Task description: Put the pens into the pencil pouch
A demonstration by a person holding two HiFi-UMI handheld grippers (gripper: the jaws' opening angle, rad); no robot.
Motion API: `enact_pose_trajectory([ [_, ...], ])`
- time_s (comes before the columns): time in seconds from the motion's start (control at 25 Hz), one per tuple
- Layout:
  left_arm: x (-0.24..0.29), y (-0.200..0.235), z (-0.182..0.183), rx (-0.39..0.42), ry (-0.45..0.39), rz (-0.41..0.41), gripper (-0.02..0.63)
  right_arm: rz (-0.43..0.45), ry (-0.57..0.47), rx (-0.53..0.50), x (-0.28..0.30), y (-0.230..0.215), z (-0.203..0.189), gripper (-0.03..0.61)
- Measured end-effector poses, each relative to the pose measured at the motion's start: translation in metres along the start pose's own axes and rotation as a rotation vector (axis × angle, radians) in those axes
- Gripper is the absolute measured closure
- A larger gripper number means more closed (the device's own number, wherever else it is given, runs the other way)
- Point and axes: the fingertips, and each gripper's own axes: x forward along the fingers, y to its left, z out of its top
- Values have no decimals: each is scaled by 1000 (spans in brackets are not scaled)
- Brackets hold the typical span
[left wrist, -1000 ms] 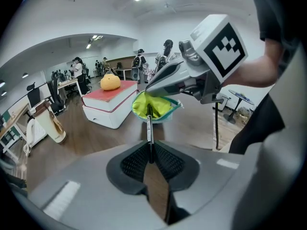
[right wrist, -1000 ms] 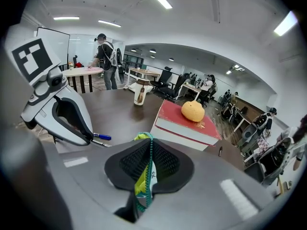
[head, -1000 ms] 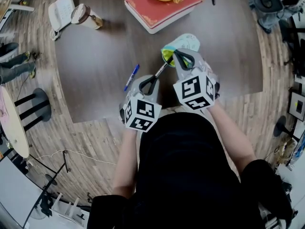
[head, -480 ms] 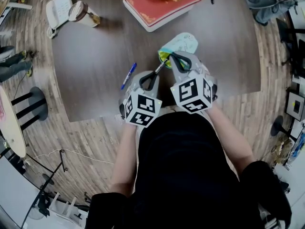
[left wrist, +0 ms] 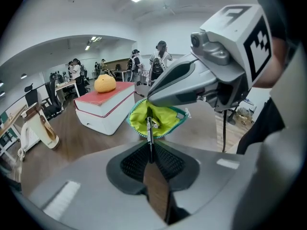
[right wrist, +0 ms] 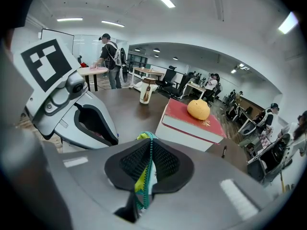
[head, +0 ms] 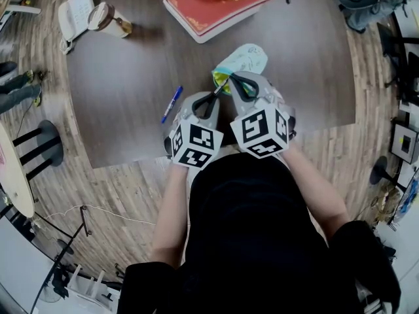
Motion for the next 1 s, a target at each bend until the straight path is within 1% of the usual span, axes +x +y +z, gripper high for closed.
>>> enact_pose_trajectory([
  [0.36, 10, -2, 10, 10, -16, -4, 575, 24, -1, 12, -2, 3, -3, 558],
  [1.0, 21, 1, 26, 26, -48, -15, 575, 24, 2, 20, -2, -3, -2, 557],
])
